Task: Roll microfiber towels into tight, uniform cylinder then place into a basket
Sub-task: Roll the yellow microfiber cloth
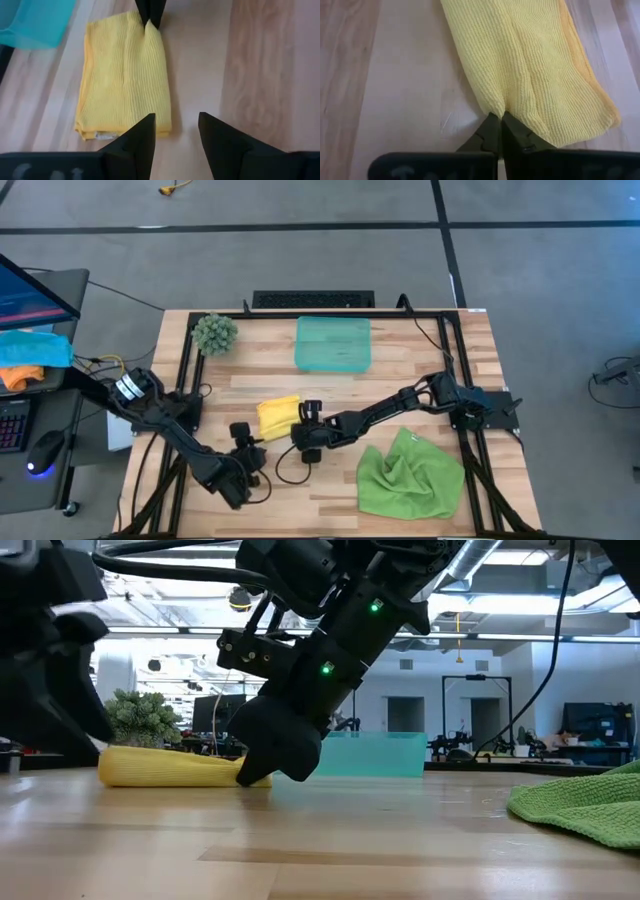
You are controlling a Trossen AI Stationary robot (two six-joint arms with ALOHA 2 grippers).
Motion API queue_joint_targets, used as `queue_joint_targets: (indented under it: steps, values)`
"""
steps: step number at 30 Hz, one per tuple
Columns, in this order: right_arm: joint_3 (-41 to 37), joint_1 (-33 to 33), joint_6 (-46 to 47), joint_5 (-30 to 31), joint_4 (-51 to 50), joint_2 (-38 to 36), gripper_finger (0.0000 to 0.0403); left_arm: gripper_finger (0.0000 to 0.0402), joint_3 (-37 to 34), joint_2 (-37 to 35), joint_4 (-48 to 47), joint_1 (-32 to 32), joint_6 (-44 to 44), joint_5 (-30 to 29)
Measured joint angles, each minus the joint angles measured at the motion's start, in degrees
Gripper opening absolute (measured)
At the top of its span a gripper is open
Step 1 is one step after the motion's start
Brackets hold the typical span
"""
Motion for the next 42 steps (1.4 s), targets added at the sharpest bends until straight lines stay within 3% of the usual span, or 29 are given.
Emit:
queue_joint_targets:
  steps: [6, 14, 21, 24, 29, 33, 37, 42]
  values:
    - [0.0, 0.1, 0.0, -0.1, 0.0, 0.0, 0.0009, 0.0144, -3.5, 0.0, 5.9, 2.7, 3.3, 0.1]
    - [0.0, 0.2, 1.4, -0.6, 0.0, 0.0, 0.0022, 0.0144, -7.4, -0.4, 9.0, 6.4, 2.4, 2.5]
    - [0.0, 1.1, 1.5, -1.3, 0.0, 0.0, 0.0009, 0.0138, -8.2, -0.5, 10.2, 7.4, 0.9, 4.3]
    - [0.0, 1.7, 1.6, -1.7, 0.0, -0.2, 0.0014, 0.0108, -8.2, -0.5, 10.3, 7.6, 0.4, 5.5]
    - [1.1, 2.6, 2.1, -2.5, -0.3, -0.1, 0.0019, 0.0018, -8.2, -0.3, 10.5, 7.6, 0.9, 6.0]
    - [2.3, 3.4, 2.1, -5.9, -0.4, 0.0, 0.0009, 0.0015, -8.3, -0.4, 10.1, 7.7, -0.1, 6.3]
    - [3.7, 4.3, 3.5, -8.8, -0.5, 0.2, 0.0012, 0.0013, -8.3, -3.0, 10.0, 8.0, -3.4, 10.8]
    - [5.0, 5.4, 7.8, -13.3, -0.4, 0.3, 0.0017, 0.0006, -8.4, -9.9, 10.5, 7.8, -7.2, 22.6]
